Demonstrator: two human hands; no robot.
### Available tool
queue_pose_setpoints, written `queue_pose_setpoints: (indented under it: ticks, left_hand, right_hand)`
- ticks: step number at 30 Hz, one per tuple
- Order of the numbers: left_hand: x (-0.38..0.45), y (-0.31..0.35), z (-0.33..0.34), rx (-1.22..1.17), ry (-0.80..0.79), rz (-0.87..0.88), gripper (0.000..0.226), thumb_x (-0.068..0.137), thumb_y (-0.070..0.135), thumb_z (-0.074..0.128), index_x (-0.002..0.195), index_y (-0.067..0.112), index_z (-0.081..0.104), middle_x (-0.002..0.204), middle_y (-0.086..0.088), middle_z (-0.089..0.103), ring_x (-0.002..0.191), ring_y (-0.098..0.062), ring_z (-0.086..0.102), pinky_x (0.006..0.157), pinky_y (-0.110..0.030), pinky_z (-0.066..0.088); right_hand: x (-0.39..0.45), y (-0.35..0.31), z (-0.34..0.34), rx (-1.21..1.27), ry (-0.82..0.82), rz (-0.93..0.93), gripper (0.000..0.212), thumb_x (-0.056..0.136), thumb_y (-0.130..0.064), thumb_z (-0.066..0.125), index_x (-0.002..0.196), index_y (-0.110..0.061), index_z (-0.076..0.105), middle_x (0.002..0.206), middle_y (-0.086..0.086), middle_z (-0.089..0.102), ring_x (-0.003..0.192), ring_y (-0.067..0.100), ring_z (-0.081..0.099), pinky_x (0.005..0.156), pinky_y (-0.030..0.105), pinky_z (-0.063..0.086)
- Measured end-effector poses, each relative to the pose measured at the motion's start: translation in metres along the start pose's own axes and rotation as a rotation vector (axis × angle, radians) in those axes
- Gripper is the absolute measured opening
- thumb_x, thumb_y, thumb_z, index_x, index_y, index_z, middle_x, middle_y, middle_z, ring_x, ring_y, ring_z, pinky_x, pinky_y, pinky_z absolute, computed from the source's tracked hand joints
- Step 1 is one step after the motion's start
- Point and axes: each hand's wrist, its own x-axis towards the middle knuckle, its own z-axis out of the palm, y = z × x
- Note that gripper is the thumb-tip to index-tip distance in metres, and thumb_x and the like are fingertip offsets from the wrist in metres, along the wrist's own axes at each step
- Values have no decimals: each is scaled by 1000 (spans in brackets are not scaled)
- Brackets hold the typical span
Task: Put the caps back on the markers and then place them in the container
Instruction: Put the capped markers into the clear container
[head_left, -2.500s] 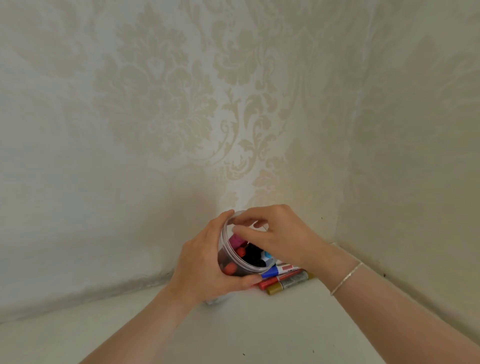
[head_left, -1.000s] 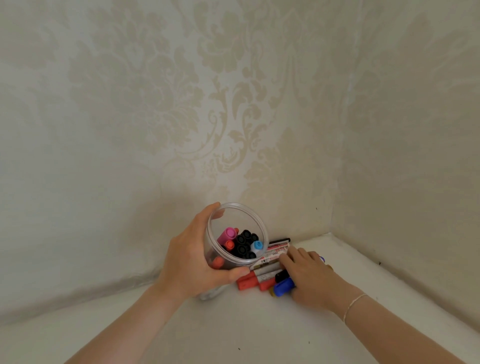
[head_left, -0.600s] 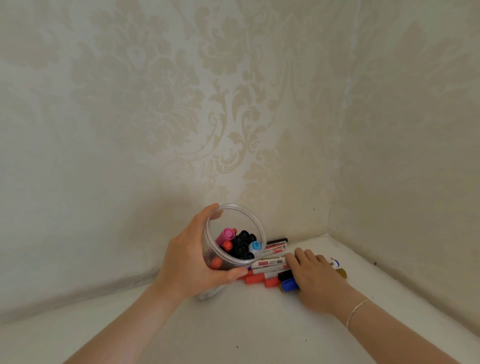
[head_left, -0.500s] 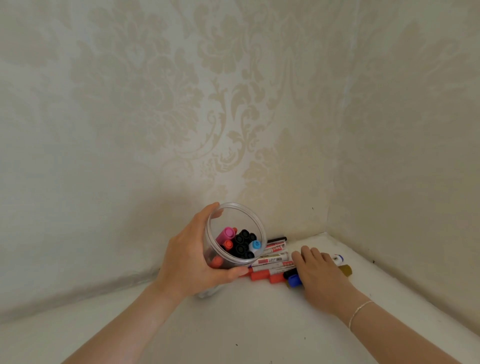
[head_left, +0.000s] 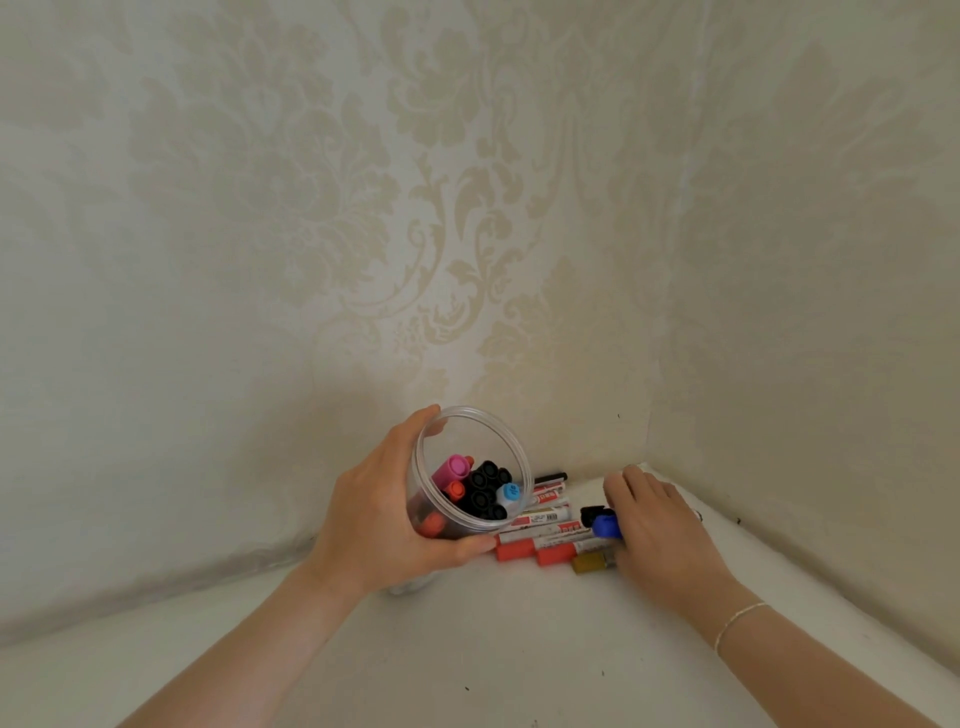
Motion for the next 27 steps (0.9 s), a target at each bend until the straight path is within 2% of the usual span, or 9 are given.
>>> queue_pose_setpoints:
  ticks: [4,6,9,12,16,19,23,25,27]
  left_hand:
    - [0,-2,0,-8,0,5,110,50,73,75,141,31,31,129,19,55,118,2,55,95,-31,51]
    - [0,-2,-1,-7,-1,1,110,50,75,74,141,31,32,129,19,55,117,2,55,95,-30,50]
    - [0,-2,-1,-14,-8,-8,109,50,79,70,141,32,31,129,21,54,117,3,54,96,-27,49]
    - [0,-1,-1,-12,-15,0,108,51,81,67,141,32,31,130,22,53,117,3,54,96,-26,48]
    - [1,0,-2,-2,-21,4,109,50,84,64,140,33,30,129,26,50,115,5,53,95,-24,46]
    - [1,-1,-1,-5,-22,4,110,49,79,70,141,33,31,130,25,51,117,3,54,96,-26,47]
    - [1,-2,-1,-6,-23,12,109,50,78,71,140,31,32,130,23,52,117,2,55,97,-27,47]
    - [1,-2,-2,-4,-24,6,110,49,79,70,140,32,31,129,24,51,117,1,55,97,-26,47]
    - [2,0,-2,-2,-28,1,110,48,81,68,140,34,30,128,29,49,116,2,54,97,-25,46]
  right_hand:
    - [16,-5,-17,42,81,-34,48,47,1,74,77,-14,40,70,3,46,48,16,22,43,17,2]
    - [26,-10,-26,97,84,124,27,70,-1,62,88,-11,44,82,5,48,51,22,32,41,24,13]
    - [44,-7,-37,570,-138,532,6,87,-11,48,92,-10,45,80,6,48,60,24,44,52,29,32]
    - [49,1,-53,843,-483,753,31,89,-34,57,75,-7,53,57,4,46,42,15,37,44,21,30]
    - [38,2,-54,634,-760,730,50,91,-48,52,64,-7,55,45,4,49,32,14,36,39,15,29]
    - [34,0,-56,647,-832,767,41,95,-39,49,75,-4,56,51,9,55,35,17,48,41,20,42]
    - [31,3,-58,594,-816,890,19,96,-20,43,98,0,42,71,17,54,37,23,57,44,27,49]
    - [30,6,-51,493,-750,920,22,96,-18,39,113,-4,40,78,17,53,52,28,60,55,34,54]
    - [28,8,-44,334,-736,850,25,98,-19,37,121,-13,41,93,10,56,87,30,59,83,32,51]
